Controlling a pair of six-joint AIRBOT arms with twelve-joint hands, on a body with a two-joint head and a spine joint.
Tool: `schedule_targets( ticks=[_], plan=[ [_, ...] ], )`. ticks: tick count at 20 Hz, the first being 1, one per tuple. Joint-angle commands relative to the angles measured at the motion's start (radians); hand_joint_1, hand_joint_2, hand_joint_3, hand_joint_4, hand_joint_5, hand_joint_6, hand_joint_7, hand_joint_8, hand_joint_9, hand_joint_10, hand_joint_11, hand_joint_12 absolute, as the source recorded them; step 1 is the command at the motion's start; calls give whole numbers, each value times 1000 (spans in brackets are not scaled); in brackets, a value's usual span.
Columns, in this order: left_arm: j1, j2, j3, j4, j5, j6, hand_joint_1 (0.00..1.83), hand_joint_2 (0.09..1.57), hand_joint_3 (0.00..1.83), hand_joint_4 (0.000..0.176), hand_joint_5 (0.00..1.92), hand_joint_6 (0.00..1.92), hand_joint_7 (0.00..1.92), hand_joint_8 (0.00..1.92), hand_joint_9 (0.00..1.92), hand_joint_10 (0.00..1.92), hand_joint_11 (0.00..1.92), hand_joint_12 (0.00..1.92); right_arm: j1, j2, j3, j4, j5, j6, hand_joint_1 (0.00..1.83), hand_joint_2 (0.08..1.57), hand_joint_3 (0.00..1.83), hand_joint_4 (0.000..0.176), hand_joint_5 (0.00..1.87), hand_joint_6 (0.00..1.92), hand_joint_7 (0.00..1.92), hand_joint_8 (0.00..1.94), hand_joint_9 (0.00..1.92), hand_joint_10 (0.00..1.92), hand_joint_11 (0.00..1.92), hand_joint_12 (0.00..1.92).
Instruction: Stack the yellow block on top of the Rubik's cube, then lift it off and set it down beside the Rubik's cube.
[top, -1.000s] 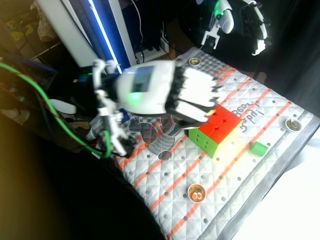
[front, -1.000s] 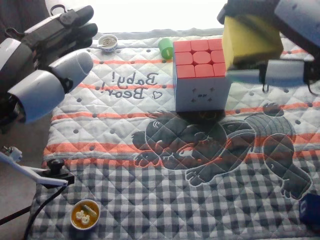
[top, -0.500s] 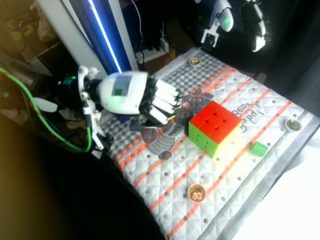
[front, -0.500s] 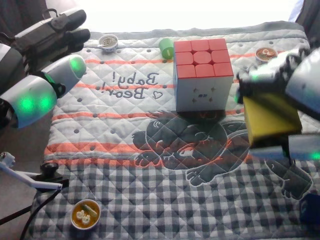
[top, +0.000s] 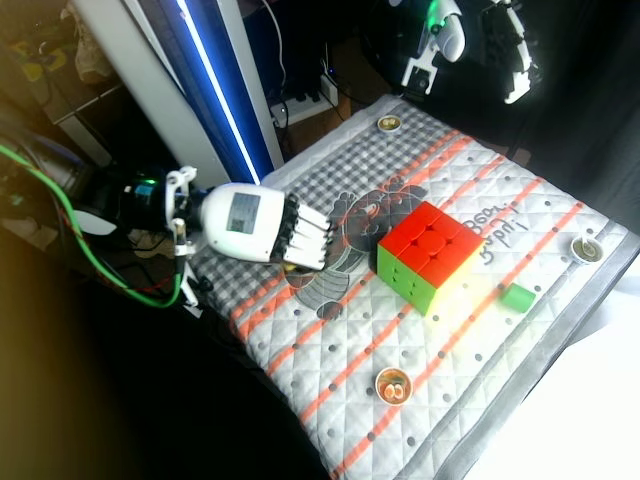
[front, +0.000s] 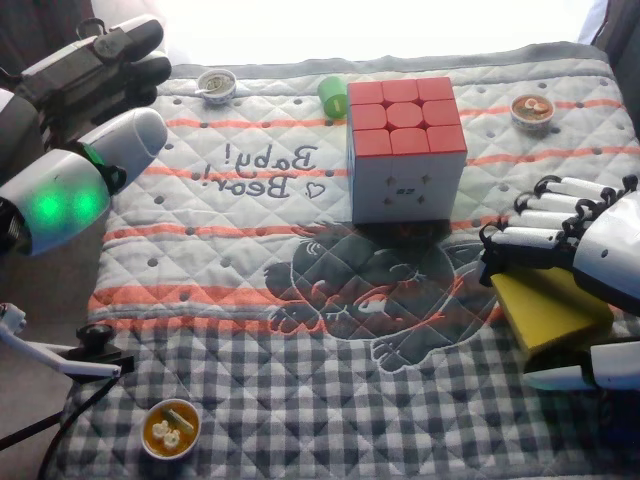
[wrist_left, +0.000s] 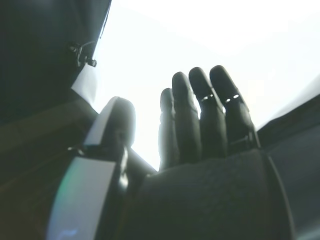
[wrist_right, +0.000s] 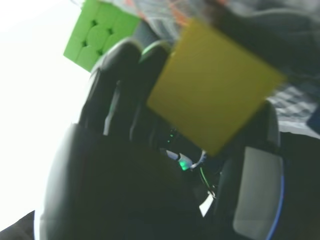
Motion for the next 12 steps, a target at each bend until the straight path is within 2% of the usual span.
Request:
schedule_targets(
  ticks=[1, 3, 4, 6, 7, 8, 9, 10, 11, 12],
  plan=[
    [-6, 4, 1, 38, 125, -8, 723, 1354, 0, 7, 429, 34, 458, 226, 215, 842, 0, 1431, 4, 0, -2, 6, 113, 1, 951, 922, 0, 0, 180, 1087, 23, 1302, 7, 1466, 1, 1773],
    [-2, 4, 1, 34, 125, -8, 691, 1344, 0, 0, 413, 49, 371, 450, 243, 851, 0, 1464, 4, 0, -5, 10, 115, 1, 914, 882, 0, 0, 52, 1129, 0, 1275, 0, 1502, 0, 1856],
    [0, 4, 1, 31, 126, -8, 686, 1351, 3, 0, 399, 46, 343, 459, 238, 840, 0, 1451, 4, 3, -8, 13, 123, 1, 907, 852, 0, 0, 10, 1129, 0, 1257, 0, 1505, 0, 1859],
    [1, 5, 1, 25, 126, -9, 628, 1366, 2, 0, 411, 55, 348, 459, 234, 789, 0, 1418, 4, 21, -23, 26, 165, 1, 894, 828, 0, 0, 0, 1175, 0, 1222, 0, 1365, 0, 1755],
    [2, 5, 1, 24, 126, -14, 617, 1357, 0, 0, 426, 63, 360, 440, 253, 718, 0, 1387, 4, 36, -34, 36, 192, 1, 884, 839, 0, 0, 0, 1208, 0, 1196, 0, 1233, 0, 1606],
    [7, 5, 7, 25, 126, -43, 597, 1328, 0, 0, 448, 74, 388, 446, 300, 747, 24, 1462, 0, 54, -46, 50, 238, 0, 884, 856, 0, 0, 0, 1364, 0, 1290, 0, 1273, 0, 1547],
    [10, 7, 15, 30, 129, -75, 583, 1317, 0, 0, 447, 71, 385, 440, 277, 817, 16, 1517, -4, 66, -54, 61, 271, -2, 839, 876, 0, 0, 0, 1422, 0, 1327, 0, 1333, 0, 1598],
    [13, 10, 22, 36, 134, -99, 597, 1334, 1, 0, 446, 68, 377, 498, 270, 924, 56, 1547, -6, 78, -63, 71, 306, -8, 798, 897, 0, 0, 0, 1614, 0, 1346, 0, 1368, 0, 1649],
    [14, 21, 25, 48, 147, -114, 571, 1324, 0, 0, 463, 70, 399, 515, 307, 931, 122, 1531, -12, 99, -81, 96, 382, -34, 799, 900, 0, 0, 0, 1673, 0, 1405, 0, 1463, 0, 1740],
    [13, 32, 25, 60, 154, -116, 616, 1303, 0, 0, 499, 81, 452, 508, 355, 863, 109, 1543, -15, 111, -92, 110, 441, -54, 825, 938, 0, 0, 0, 1790, 0, 1532, 0, 1609, 0, 1884]
  ],
)
